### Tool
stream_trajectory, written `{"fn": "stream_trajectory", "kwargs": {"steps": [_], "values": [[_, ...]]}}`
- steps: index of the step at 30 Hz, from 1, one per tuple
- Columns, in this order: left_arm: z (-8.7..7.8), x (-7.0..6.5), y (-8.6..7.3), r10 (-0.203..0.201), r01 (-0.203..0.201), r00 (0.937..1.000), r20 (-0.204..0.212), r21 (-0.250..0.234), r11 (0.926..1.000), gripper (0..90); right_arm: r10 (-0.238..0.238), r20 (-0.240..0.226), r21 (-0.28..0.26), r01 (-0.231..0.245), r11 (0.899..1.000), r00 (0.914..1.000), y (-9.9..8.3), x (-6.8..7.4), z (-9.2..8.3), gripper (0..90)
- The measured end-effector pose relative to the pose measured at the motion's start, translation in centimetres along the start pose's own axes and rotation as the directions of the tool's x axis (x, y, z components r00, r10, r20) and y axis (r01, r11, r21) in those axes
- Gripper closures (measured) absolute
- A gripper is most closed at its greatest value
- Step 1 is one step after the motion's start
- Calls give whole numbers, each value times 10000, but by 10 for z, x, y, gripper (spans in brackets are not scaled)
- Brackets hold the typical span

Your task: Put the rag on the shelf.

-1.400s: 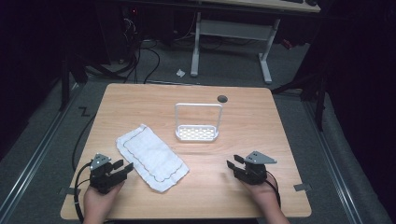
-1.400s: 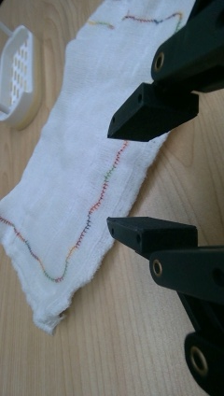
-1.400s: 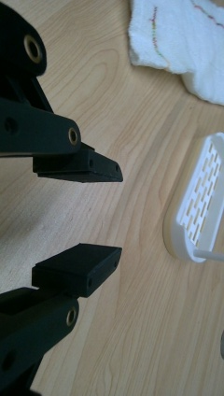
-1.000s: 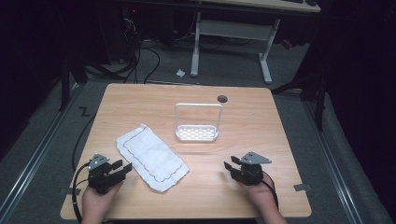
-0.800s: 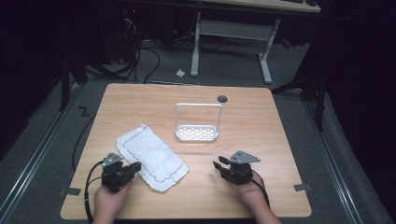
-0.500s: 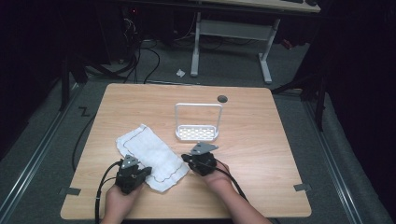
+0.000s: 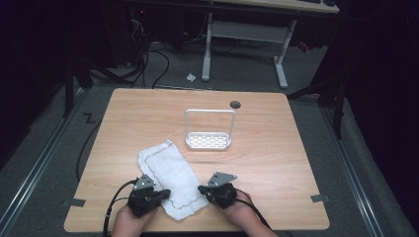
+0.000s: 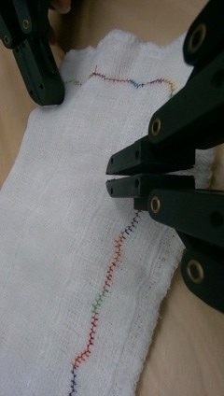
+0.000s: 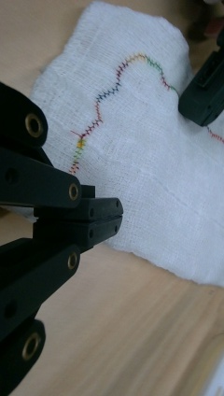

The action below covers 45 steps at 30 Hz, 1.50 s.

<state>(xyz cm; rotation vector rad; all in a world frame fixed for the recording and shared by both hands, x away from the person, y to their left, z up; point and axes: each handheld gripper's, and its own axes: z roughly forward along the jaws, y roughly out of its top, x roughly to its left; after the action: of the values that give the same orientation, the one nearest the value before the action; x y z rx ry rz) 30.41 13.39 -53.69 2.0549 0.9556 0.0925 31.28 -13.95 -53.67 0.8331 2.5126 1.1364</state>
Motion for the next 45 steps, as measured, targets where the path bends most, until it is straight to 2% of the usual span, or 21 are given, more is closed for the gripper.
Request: {"fn": "stream_trajectory", "kwargs": {"steps": [1,3,5,7,10,12,15,18,19,21,23,26,28,30,33,34,38,40,42,45], "values": [[0,-4,0,-63,58,9995,306,155,9999,858,-2,43,-1,2,10000,10000,-6,4,-7,900],[-2,-6,2,-55,57,9997,225,-103,9999,842,-108,198,69,106,9999,9997,-14,11,-17,895],[-7,-3,5,-12,1,9997,-248,-437,9990,813,-15,25,-233,15,9997,10000,-11,12,-22,879],[-14,9,7,-402,335,9960,-796,-838,9959,807,-27,194,-553,38,9985,9998,3,8,-21,870],[-13,24,5,-785,680,9868,-1416,-774,9947,814,3,441,-697,28,9976,9990,28,-5,-6,872],[-11,31,4,-1019,915,9814,-1628,-702,9933,825,78,612,-470,-49,9989,9981,47,-17,15,873],[-8,33,5,-1019,916,9806,-1672,-684,9934,841,14,810,66,-19,10000,9967,61,-27,41,873],[-5,33,6,-885,777,9819,-1676,-699,9945,844,79,726,603,-123,9981,9973,61,-34,58,875],[-5,33,6,-872,771,9834,-1591,-685,9947,844,163,683,413,-191,9990,9975,58,-34,58,876],[-3,32,7,-1006,920,9864,-1300,-708,9932,844,189,677,407,-217,9989,9975,52,-33,51,876],[1,28,8,-974,904,9895,-1072,-679,9936,845,118,712,381,-146,9992,9974,41,-30,39,876],[10,16,12,-633,600,9956,-695,-477,9971,845,123,808,351,-152,9993,9967,24,-25,21,876],[16,7,15,-343,323,9980,-536,-366,9988,845,300,865,266,-324,9991,9958,8,-22,5,876],[25,-3,18,-164,160,9998,-140,-238,9996,845,405,932,241,-430,9988,9948,-6,-20,-10,876],[35,-18,20,57,-52,9996,262,-215,9998,845,633,950,248,-659,9975,9935,-22,-19,-29,874],[38,-23,21,493,-489,9983,300,-155,9987,845,622,902,292,-650,9975,9940,-27,-20,-36,873],[41,-36,19,970,-972,9929,688,3,9953,844,959,843,324,-989,9946,9918,-44,-18,-56,873],[40,-40,17,1126,-1130,9911,707,18,9936,843,989,837,285,-1016,9944,9916,-47,-16,-59,872],[38,-44,16,1528,-1529,9876,374,5,9882,825,913,857,291,-940,9951,9921,-49,-14,-60,870],[35,-41,17,1481,-1481,9890,-12,-184,9888,771,913,820,272,-938,9952,9924,-48,-14,-59,870]]}}
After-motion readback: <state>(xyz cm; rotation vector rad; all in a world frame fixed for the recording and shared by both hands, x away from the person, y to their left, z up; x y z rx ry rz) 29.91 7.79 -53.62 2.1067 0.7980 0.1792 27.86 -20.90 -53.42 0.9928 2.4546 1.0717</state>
